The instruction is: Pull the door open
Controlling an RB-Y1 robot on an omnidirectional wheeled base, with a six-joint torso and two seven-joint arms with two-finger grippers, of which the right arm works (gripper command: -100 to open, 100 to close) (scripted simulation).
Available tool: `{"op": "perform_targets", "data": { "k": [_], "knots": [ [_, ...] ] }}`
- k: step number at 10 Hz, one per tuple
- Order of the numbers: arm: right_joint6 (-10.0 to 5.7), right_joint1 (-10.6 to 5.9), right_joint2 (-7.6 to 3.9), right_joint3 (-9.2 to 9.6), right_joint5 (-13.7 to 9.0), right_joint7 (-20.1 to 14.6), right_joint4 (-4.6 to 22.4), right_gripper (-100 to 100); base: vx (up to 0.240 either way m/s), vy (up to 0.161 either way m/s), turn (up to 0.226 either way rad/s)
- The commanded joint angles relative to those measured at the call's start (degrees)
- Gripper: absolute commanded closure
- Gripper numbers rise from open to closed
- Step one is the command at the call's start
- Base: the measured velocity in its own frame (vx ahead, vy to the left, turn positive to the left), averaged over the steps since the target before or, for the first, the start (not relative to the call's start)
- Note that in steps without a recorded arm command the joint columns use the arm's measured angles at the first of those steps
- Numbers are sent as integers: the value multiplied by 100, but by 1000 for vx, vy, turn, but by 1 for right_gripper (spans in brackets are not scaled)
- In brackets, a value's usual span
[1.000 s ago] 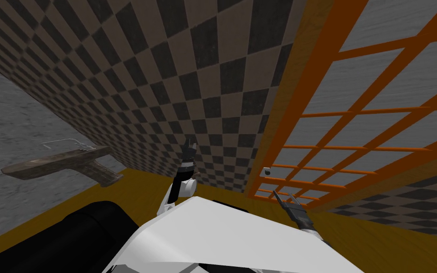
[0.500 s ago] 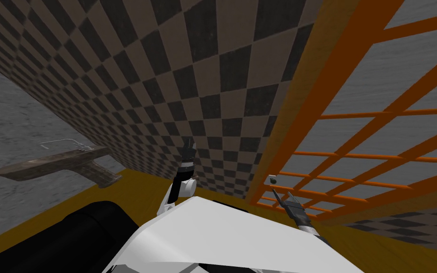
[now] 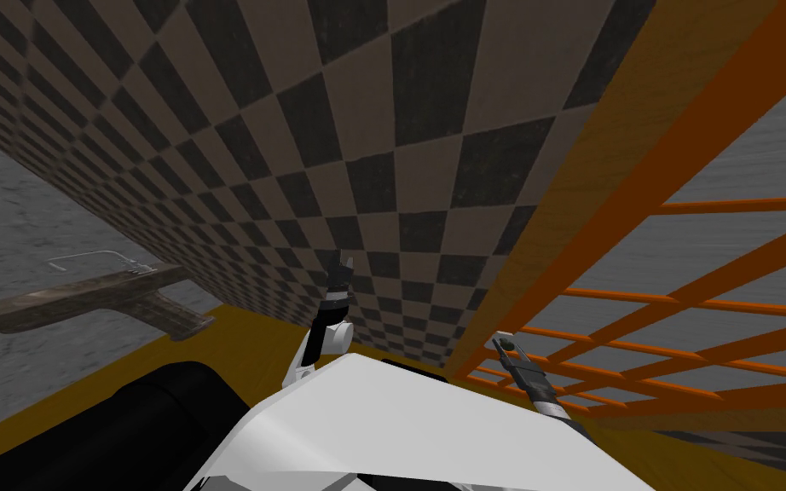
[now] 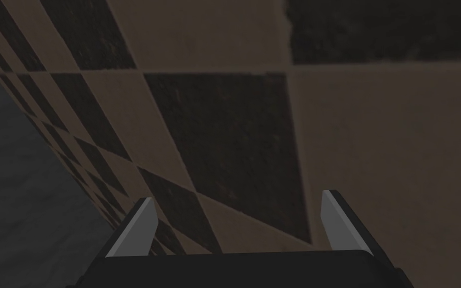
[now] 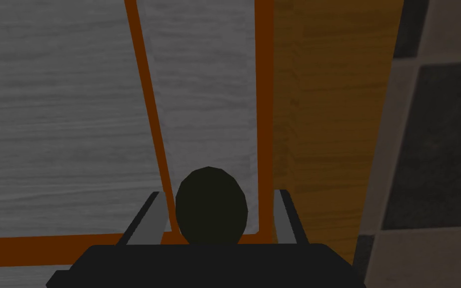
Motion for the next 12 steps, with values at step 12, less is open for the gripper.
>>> {"op": "perform_targets", "data": {
  "k": [12],
  "knots": [
    [103,-52,20,154,-361,-797,-39,100,-41,-16,38]
  ]
}}
